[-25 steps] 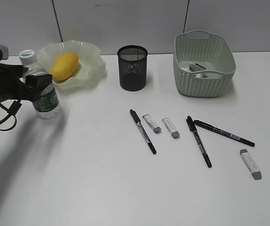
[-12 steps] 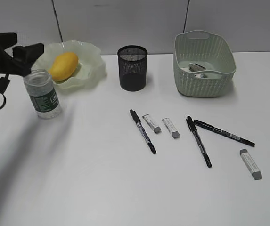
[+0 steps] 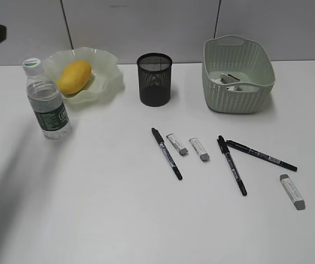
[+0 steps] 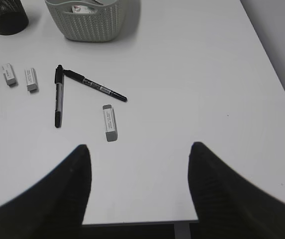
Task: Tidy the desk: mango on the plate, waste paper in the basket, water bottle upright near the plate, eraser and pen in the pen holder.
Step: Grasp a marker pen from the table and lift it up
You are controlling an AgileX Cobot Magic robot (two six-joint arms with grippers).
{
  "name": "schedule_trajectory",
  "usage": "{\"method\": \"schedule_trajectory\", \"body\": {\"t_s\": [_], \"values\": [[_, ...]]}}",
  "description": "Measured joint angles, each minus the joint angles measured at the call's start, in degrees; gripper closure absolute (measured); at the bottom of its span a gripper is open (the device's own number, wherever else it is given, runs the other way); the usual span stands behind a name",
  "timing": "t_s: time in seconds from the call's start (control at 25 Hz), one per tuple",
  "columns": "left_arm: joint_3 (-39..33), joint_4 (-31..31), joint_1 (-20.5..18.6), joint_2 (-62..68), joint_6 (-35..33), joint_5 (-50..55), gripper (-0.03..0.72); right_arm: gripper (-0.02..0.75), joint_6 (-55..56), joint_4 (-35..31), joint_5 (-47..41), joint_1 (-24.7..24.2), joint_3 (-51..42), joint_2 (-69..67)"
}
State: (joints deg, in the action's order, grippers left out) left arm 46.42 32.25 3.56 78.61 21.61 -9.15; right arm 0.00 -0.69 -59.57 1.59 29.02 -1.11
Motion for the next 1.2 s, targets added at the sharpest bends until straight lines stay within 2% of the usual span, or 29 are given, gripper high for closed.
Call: {"method": "schedule_trajectory", "body": {"t_s": [0.2, 0.28, 0.48, 0.6, 0.8, 1.2], "values": [[6.96, -1.15, 0.45, -4.6, 0.22, 25.55, 0.109, 0.248, 0.31, 0.0, 0.0, 0.0, 0.0, 0.0], [9.48, -2.89, 0.73, -5.54, -1.83, 36.63, 0.118, 0.248, 0.31, 0.0, 0.0, 0.0, 0.0, 0.0], [12.67, -14.44, 0.73, -8.32, -13.46, 55.52, 0.122, 0.248, 0.31, 0.0, 0.0, 0.0, 0.0, 0.0], [12.77, -20.54, 0.84, -11.92, -17.69, 64.88, 0.123, 0.249, 0.31, 0.0, 0.0, 0.0, 0.0, 0.0], [11.93, -26.83, 0.84, -20.51, -20.63, 73.45, 0.123, 0.249, 0.0, 0.0, -0.06, 0.0, 0.0, -3.33], [3.94, -37.75, 0.84, -45.63, -21.2, 77.82, 0.127, 0.249, -0.42, -1.78, 0.81, 0.37, 4.02, -20.88]]}}
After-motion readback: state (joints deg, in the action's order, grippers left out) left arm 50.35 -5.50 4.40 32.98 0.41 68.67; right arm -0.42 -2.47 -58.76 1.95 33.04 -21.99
